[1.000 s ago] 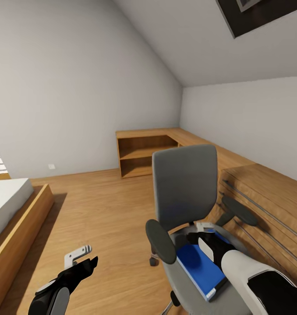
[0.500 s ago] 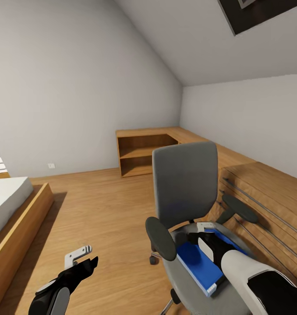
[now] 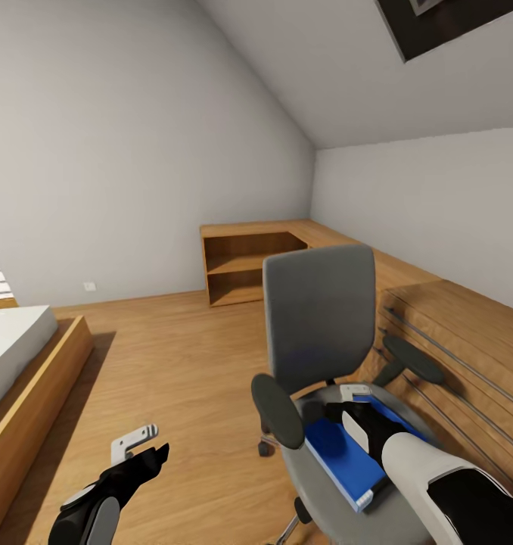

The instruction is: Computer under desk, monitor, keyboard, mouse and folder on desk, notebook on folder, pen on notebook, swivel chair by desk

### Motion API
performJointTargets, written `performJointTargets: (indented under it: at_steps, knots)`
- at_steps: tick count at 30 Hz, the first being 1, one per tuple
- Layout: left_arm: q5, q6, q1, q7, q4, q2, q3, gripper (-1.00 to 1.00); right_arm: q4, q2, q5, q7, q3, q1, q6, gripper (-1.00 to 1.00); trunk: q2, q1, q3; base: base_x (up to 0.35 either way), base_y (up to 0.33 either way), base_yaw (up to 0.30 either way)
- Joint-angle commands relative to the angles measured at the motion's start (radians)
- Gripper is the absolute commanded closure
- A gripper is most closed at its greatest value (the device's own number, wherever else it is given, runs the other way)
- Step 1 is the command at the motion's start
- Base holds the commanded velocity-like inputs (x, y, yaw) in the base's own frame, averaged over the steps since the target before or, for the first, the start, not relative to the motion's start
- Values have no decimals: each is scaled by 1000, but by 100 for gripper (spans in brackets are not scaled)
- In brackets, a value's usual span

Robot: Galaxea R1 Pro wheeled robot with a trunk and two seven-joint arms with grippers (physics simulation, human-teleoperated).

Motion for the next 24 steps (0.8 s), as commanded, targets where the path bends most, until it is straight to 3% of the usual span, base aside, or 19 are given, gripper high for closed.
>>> performJointTargets:
  at_steps: [1, 24]
  knots:
    - [11, 4, -1, 7, -1, -1, 1, -100, -2, -1, -13, -5, 5, 0, 6, -100, 0, 0, -1, -173, 0, 0]
    - [11, 7, -1, 7, 1, 0, 1, -100, -2, -1, -12, -5, 4, 0, 6, -100, 0, 0, -1, -148, 0, 0]
